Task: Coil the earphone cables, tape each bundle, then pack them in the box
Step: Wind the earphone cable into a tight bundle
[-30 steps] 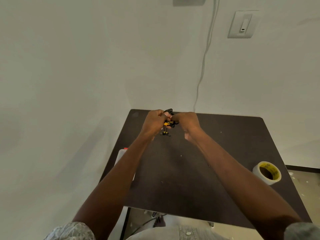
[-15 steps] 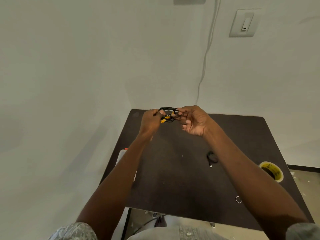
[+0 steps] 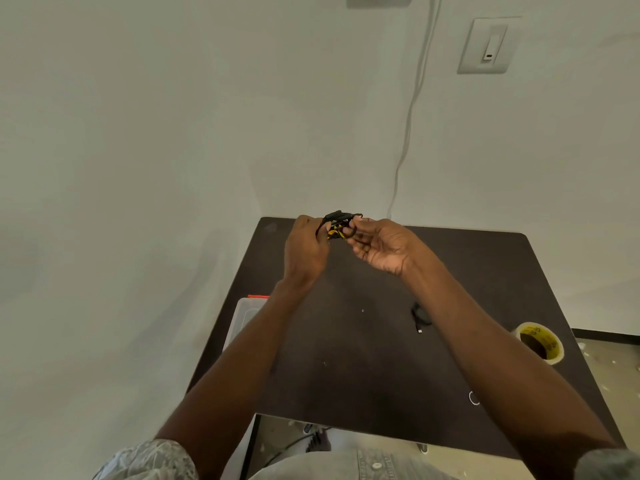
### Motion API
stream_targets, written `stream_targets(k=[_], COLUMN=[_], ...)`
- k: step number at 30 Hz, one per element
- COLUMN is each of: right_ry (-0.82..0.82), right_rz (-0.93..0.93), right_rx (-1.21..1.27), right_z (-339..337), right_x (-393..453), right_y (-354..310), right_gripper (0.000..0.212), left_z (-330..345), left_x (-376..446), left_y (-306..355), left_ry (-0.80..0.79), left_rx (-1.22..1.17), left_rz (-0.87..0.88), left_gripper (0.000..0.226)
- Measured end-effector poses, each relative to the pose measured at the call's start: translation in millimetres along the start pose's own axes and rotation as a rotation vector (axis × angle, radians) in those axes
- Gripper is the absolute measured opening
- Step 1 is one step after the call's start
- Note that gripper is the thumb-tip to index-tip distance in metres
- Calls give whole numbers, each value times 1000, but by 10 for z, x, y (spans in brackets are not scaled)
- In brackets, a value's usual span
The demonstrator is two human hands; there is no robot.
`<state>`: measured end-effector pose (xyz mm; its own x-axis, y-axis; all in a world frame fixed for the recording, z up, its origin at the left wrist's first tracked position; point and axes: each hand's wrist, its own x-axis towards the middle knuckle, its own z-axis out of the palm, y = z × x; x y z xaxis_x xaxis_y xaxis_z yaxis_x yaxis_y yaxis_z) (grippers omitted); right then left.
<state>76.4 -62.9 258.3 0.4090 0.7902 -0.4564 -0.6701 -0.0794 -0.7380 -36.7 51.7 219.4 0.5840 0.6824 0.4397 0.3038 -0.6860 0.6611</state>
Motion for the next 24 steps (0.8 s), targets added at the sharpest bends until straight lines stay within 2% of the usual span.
stream_targets(k=[2, 4, 8, 10, 12, 17, 22, 24], right_ry=[14, -4, -28, -55, -34, -64, 116, 241], right_rz=[-4, 4, 54, 76, 64, -182, -488, -587], right_rx=[241, 396, 332, 178, -68, -611, -1163, -1281], right_z=[48, 75, 63, 56, 35, -90, -124, -111], right_x=[5, 10, 21, 29, 6, -77, -52, 2], right_y=[21, 40, 73, 81, 71, -16, -88, -38], right_gripper=[14, 18, 24, 22, 20, 13, 20, 27], left_z=[34, 47, 104, 107, 59, -168, -294, -289], left_x=[-47, -82, -43, -23, -18, 82, 133, 123], left_y=[-7, 8, -103, -158, -114, -40, 48, 90], left_ry=[10, 30, -19, -61, -106, -293, -399, -403], left_rx=[-2, -87, -205, -266, -451, -1012, -1187, -1222], left_rz=[32, -22, -309, -389, -463, -613, -653, -663], left_gripper=[16, 17, 31, 29, 21, 17, 22, 22])
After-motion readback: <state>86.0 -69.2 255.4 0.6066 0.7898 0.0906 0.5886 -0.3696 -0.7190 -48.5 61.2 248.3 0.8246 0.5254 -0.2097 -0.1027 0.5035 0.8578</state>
